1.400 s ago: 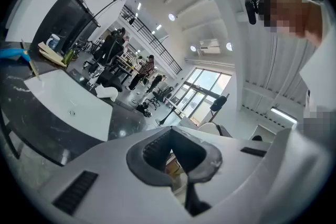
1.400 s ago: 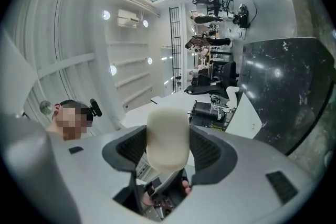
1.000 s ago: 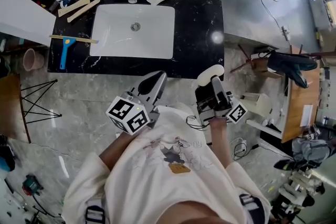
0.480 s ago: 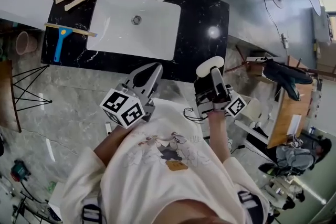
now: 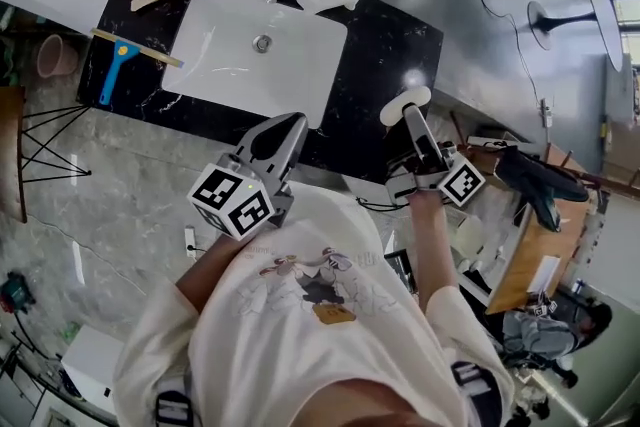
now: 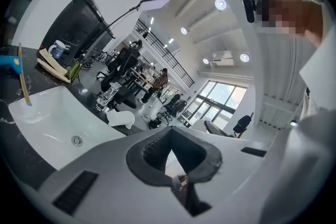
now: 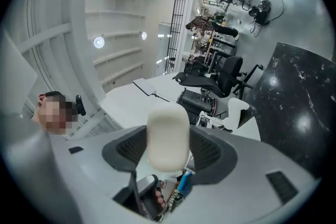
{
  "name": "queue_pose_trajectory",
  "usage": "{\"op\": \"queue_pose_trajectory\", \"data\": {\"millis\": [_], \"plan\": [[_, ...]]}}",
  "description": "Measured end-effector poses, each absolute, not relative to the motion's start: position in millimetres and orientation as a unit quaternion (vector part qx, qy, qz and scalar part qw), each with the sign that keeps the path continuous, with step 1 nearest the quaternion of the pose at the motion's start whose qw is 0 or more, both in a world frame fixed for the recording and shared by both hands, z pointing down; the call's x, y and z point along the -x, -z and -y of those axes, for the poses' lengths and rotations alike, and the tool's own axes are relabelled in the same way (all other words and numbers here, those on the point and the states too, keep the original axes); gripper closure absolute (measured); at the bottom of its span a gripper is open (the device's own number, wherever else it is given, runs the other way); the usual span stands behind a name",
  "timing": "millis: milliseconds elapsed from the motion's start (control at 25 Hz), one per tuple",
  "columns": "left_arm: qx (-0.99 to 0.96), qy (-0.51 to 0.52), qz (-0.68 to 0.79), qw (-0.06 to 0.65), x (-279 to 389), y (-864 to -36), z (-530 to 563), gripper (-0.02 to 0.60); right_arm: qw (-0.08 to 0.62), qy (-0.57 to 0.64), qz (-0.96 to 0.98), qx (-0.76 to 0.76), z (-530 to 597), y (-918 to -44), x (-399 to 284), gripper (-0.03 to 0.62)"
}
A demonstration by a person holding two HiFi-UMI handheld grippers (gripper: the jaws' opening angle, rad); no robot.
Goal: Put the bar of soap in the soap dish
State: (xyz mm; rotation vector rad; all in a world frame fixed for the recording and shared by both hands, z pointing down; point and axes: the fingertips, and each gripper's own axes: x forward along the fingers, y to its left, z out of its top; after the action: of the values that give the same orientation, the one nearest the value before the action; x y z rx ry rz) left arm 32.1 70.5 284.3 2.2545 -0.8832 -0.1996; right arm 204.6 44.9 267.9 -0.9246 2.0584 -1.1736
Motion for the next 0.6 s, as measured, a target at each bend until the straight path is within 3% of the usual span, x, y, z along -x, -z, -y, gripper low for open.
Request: {"op": "queue_pose_trajectory", "data": {"millis": [320, 600], "plan": [[-0.858, 0.073, 0.385, 0.332, -56, -285, -48, 0.575, 0.215, 0.423, -0.818, 0.326, 9, -263, -226, 0.333], [-0.839, 0.094, 0.425, 0.326, -60, -288, -20, 0.575, 0.106, 0.386, -0.864, 0.307, 61, -257, -235, 0.333]]}}
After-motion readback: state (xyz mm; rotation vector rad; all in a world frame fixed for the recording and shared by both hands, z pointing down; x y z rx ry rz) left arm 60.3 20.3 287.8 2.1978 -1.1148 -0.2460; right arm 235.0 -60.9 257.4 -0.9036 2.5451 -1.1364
